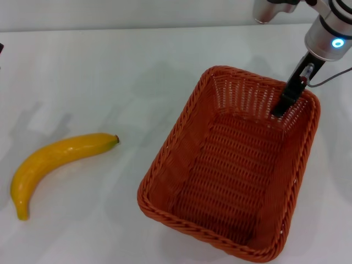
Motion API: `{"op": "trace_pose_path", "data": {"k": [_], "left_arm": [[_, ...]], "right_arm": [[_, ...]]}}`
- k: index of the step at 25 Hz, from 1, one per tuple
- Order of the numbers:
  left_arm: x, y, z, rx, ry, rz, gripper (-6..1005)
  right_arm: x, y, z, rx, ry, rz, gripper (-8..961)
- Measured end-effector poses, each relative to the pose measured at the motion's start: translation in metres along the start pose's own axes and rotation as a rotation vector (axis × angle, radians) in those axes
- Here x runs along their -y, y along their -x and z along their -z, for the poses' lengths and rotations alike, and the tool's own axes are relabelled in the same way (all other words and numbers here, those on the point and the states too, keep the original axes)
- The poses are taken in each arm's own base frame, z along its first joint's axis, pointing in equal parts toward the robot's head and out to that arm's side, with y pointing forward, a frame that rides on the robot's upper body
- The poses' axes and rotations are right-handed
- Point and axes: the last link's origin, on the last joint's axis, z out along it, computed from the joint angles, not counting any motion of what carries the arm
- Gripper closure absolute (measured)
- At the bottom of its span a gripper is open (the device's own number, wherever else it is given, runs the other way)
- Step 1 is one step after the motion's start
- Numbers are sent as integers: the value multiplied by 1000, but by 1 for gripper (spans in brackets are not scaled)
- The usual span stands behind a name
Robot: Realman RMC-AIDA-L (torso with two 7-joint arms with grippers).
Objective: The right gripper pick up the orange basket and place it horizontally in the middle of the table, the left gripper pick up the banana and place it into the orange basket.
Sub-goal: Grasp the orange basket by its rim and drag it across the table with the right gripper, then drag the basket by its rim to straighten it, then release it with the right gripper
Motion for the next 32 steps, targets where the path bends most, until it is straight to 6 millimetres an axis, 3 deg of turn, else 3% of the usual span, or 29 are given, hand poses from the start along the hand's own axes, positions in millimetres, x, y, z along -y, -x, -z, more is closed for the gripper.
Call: {"op": "trace_pose_path", "data": {"k": [6,9,13,17,21,25,32], "left_arm": [[1,1,-4,4,-1,2,106],[1,1,-4,4,0,0,106],[2,0,-6,2,7,-5,107],[3,-3,-8,0,13,-16,107],[6,-7,-11,5,17,-38,107],[9,-12,-15,4,21,-61,107],[14,-14,-26,6,13,-81,107]], "right_arm": [[-2,1,-1,-4,0,5,372],[-1,2,0,7,1,0,577],[2,-1,2,5,3,-69,700],[9,-8,8,6,-11,-150,703],[25,-30,24,53,-50,-311,705],[37,-68,44,144,-46,-541,708],[29,-124,50,308,9,-791,755]]}}
